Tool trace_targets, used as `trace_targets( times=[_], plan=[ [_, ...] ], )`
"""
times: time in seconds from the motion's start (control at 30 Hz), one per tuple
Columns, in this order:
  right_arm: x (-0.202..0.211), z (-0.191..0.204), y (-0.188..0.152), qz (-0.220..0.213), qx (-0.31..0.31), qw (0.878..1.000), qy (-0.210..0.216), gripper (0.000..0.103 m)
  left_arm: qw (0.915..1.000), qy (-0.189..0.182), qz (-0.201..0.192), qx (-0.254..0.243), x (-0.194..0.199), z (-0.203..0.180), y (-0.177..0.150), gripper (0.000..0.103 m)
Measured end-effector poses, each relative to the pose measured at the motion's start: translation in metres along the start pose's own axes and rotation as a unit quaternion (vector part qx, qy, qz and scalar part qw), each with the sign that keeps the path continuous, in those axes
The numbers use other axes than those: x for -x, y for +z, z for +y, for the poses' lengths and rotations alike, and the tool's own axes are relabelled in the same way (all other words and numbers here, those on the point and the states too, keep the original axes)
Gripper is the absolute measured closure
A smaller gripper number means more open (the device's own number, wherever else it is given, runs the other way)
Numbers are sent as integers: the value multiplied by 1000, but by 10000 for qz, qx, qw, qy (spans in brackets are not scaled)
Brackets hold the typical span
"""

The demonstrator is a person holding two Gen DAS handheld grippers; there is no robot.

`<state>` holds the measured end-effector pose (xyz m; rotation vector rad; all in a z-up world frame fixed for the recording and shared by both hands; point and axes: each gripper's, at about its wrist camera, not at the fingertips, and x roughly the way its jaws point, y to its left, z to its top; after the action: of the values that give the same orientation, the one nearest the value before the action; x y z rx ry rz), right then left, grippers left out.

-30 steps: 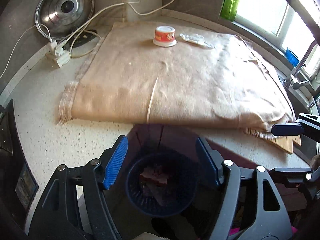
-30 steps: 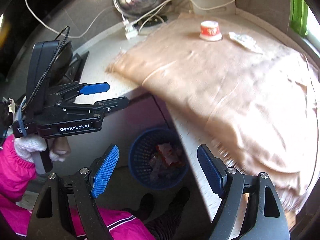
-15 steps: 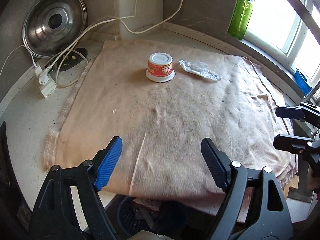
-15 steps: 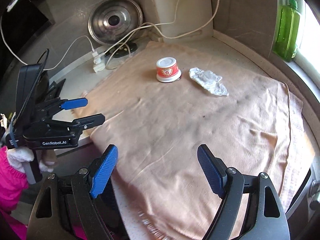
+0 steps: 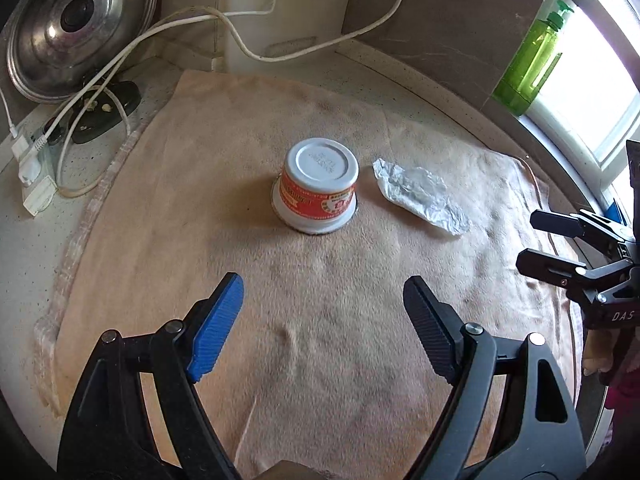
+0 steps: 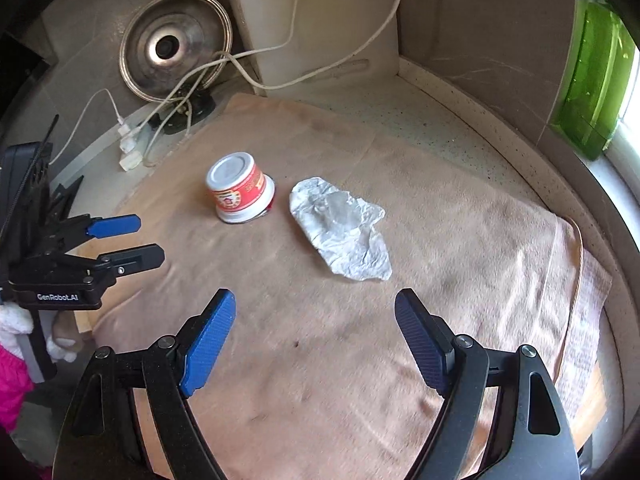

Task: Collect trash
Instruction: 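Grasp the yogurt cup with the left tool while the right tool grasps the crumpled plastic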

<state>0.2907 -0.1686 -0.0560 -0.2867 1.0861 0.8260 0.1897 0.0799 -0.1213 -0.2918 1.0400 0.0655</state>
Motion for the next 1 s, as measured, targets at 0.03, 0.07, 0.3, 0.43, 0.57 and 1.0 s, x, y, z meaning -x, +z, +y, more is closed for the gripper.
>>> trace_targets(
  times=[0.03,0.07,0.3,0.43,0.57,1.0],
  plan=[
    [-5,-1,3,37,41,10000,-5,21,10000,25,12,15,-5,0,5,19],
    [-10,-2,7,76,80,9999,-26,21,10000,40,25,23,-10,0,10,19],
    [-47,-9,24,343,182,9992,-38,21,9998,165,33,138,-38,2,39,19],
    [-65,-6,32,484,292,9984,-100,21,9995,143,122,234,-54,4,49,19],
    [-83,-10,40,623,186,9978,-94,21,9994,145,200,248,-68,4,55,19],
    [-100,-5,45,811,311,9962,-104,41,9998,90,51,187,-83,4,62,38]
  ],
)
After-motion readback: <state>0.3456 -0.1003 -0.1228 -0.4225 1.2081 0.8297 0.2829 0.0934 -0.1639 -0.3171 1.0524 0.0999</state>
